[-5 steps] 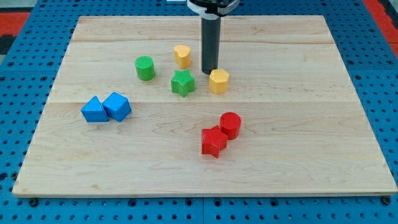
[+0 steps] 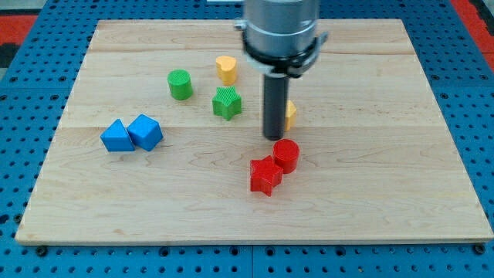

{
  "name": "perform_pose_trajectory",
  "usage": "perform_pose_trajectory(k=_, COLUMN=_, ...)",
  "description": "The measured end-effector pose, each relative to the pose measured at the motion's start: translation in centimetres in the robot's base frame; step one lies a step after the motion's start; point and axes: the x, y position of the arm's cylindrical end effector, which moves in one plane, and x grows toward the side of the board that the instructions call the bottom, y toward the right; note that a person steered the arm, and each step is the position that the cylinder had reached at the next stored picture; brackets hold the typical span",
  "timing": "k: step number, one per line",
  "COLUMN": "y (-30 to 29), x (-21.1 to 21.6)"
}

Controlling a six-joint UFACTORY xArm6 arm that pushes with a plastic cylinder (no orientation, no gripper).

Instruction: Bring the yellow hexagon at the right side of the heart

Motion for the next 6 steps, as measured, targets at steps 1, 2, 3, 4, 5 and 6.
perform_pose_trajectory(k=1, y=1.8, x=-2.9)
perform_pose_trajectory(k=2, y=1.8, x=-5.7)
perform_pose_trajectory(k=3, y=2.3, x=-6.9)
perform_pose_trajectory(k=4, y=4.6, x=-7.6)
perform_pose_trajectory(k=5, y=6.0, x=-9.0)
perform_pose_trajectory(k=6, y=3.9, x=-10.0)
